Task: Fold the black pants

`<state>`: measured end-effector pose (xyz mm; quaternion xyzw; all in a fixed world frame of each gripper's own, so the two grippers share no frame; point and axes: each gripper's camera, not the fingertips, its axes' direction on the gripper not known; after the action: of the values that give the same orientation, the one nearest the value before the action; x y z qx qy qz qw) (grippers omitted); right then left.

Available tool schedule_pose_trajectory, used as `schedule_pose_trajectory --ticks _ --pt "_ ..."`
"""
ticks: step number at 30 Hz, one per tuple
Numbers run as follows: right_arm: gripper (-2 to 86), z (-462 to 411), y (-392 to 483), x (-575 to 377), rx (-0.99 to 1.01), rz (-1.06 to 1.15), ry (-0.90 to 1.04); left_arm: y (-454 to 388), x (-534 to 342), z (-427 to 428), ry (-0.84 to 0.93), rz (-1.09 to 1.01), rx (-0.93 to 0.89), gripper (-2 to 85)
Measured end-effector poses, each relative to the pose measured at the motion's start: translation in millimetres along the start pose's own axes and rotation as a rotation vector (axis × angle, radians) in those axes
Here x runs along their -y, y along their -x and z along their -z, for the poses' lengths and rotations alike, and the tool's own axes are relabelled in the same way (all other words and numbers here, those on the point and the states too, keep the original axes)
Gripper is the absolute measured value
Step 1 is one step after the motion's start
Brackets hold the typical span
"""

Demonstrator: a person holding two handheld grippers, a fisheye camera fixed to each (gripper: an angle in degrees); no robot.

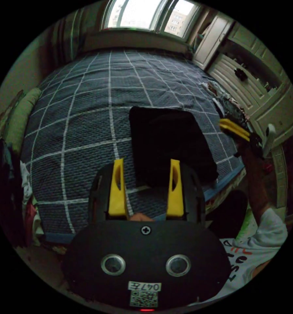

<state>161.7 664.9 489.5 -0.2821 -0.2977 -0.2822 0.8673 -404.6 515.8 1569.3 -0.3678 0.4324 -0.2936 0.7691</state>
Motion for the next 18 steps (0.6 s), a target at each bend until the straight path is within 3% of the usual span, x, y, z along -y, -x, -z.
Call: schedule_pose_trajectory --ticks 2,5,11,18 --pt "11.5 -25 -13 16 0.024 -0.103 0.011 16 2 -5 0.056 0.063 -0.008 16.6" --pt "14.0 -53 -15 27 0.112 -0.213 0.022 36 -1 -14 0.143 0.129 -0.144 14.1" --pt "19.7 -102 10 40 0.108 -0.332 0.099 58 -18 20 0.122 0.231 -0.156 14.8" --pt "12.1 -132 67 72 0.232 -0.325 0.222 60 -42 86 0.092 0.178 -0.048 12.6"
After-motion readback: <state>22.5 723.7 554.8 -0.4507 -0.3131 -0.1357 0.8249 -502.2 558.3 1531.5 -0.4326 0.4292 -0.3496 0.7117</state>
